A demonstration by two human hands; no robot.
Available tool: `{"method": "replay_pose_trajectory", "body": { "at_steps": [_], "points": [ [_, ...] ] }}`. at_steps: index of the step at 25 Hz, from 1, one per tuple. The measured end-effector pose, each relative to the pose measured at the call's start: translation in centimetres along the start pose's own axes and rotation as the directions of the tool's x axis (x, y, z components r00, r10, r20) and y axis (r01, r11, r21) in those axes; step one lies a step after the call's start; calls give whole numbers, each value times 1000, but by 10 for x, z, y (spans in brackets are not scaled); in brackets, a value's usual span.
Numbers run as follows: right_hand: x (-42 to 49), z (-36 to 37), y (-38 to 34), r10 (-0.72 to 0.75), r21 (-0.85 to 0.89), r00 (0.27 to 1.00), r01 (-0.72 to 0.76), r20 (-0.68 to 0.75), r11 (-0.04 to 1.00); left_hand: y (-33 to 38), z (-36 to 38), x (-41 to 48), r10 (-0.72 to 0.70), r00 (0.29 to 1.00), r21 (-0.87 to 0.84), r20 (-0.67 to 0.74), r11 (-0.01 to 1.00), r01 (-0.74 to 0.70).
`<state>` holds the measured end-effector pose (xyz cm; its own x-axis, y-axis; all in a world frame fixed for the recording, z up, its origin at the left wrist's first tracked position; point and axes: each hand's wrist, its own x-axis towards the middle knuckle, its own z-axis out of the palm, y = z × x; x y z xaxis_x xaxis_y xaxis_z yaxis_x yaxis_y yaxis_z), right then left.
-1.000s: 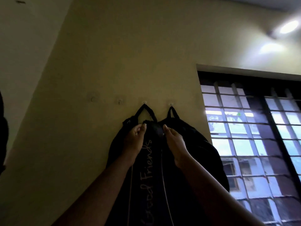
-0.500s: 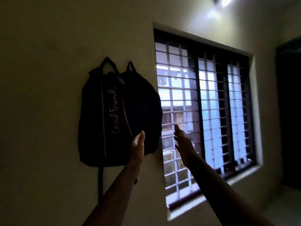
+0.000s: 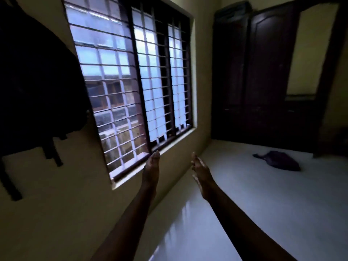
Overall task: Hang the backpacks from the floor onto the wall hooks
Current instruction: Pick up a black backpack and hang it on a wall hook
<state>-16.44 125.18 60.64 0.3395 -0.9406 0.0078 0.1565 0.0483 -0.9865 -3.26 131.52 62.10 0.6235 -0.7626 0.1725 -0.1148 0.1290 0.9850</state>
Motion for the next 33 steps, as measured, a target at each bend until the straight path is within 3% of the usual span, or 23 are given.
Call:
{"method": "replay_pose_trajectory", "body": {
  "at_steps": [3, 8, 16, 21, 26, 33],
  "points": [
    [-1, -93, 8, 43, -21, 987, -46, -153, 999, -26, 90, -15, -52, 989, -18, 140, 998, 55],
    [6, -251, 13, 86, -45, 955, -103, -283, 994, -46, 249, -51, -150, 915, -39, 374, 983, 177],
    [7, -426, 28, 158, -67, 890, -205, -428, 976, -86, 417, -98, -228, 857, 49, 462, 972, 231],
    [13, -470, 63, 233, -13, 845, -273, -481, 962, -138, 448, -104, -361, 783, 158, 506, 932, 327],
    [34, -461, 143, 381, 40, 770, -421, -512, 906, -216, 436, -84, -513, 687, 320, 515, 858, 401],
    [82, -424, 389, 714, 292, 504, -676, -487, 676, -440, 393, -49, -761, 542, 628, 358, 625, 463]
  ]
}}
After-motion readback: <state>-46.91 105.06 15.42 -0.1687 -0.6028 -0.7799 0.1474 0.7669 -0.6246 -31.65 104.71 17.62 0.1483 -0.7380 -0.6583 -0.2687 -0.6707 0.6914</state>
